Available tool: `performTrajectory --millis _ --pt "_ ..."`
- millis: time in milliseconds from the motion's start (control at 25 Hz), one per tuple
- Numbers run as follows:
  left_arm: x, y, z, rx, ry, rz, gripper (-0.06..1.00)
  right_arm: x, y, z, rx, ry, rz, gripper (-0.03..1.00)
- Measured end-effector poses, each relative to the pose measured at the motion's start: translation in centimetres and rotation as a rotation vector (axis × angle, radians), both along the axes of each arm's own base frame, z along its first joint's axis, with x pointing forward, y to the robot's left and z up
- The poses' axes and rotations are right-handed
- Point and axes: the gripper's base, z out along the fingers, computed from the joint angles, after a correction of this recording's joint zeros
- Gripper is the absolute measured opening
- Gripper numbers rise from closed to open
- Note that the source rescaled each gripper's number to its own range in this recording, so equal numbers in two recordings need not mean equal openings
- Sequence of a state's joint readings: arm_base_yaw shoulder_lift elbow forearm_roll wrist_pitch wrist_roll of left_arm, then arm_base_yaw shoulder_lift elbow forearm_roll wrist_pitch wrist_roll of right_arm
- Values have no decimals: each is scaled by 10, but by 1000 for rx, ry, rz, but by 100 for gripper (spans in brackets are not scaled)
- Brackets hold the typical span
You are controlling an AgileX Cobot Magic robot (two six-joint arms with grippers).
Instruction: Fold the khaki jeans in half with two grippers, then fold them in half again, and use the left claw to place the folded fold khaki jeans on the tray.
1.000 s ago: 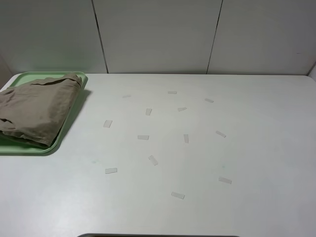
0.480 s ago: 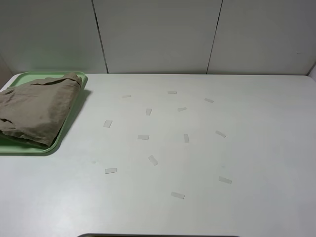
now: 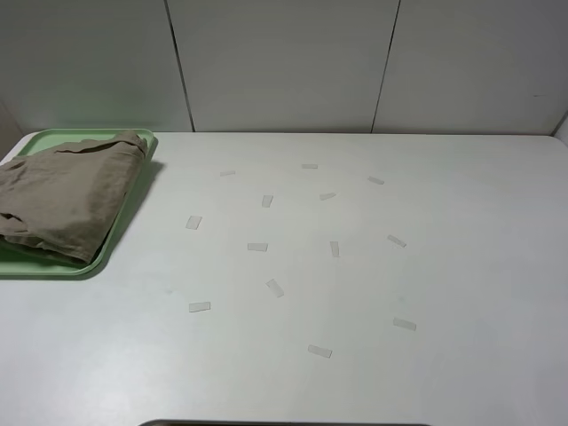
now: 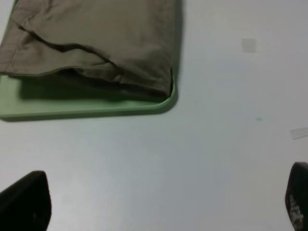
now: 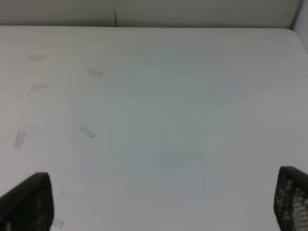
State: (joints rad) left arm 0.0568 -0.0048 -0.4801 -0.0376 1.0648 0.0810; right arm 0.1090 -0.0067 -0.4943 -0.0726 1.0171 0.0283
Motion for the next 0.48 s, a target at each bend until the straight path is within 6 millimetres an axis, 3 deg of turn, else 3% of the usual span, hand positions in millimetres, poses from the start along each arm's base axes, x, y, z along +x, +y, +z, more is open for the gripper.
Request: performTrajectory --millis 480 --pt "0 0 0 -2 0 -11 96 0 0 0 0 0 0 100"
